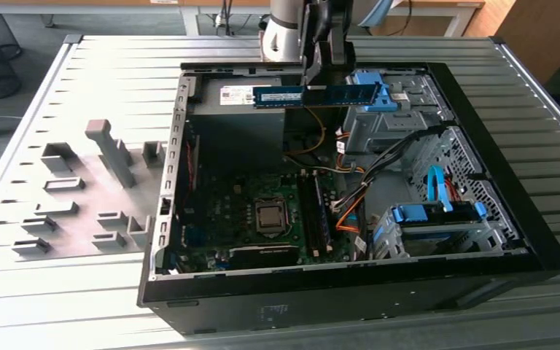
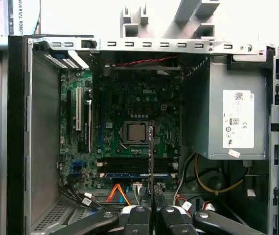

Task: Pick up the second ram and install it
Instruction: 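Insert the second ram into the second slot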

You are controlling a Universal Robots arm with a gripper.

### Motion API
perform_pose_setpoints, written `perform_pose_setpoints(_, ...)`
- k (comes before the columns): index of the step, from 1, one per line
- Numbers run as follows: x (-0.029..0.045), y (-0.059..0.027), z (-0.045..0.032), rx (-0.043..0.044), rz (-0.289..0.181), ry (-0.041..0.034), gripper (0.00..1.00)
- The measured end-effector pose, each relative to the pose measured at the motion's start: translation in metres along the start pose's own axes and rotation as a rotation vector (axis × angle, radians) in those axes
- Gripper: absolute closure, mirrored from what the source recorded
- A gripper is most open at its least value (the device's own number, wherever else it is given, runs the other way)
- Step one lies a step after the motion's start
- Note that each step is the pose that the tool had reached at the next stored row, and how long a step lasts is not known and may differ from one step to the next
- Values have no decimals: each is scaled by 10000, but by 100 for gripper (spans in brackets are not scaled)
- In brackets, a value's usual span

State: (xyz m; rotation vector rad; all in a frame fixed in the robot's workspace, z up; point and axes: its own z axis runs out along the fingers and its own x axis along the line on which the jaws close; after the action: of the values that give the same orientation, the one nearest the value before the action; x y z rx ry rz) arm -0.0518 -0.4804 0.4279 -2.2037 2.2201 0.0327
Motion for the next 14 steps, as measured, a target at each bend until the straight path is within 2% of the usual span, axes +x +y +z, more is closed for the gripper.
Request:
perform_pose_setpoints(7,0,0,4,5,233,9,86)
perform_pose_setpoints(14,0,0,13,25,1044,18,86)
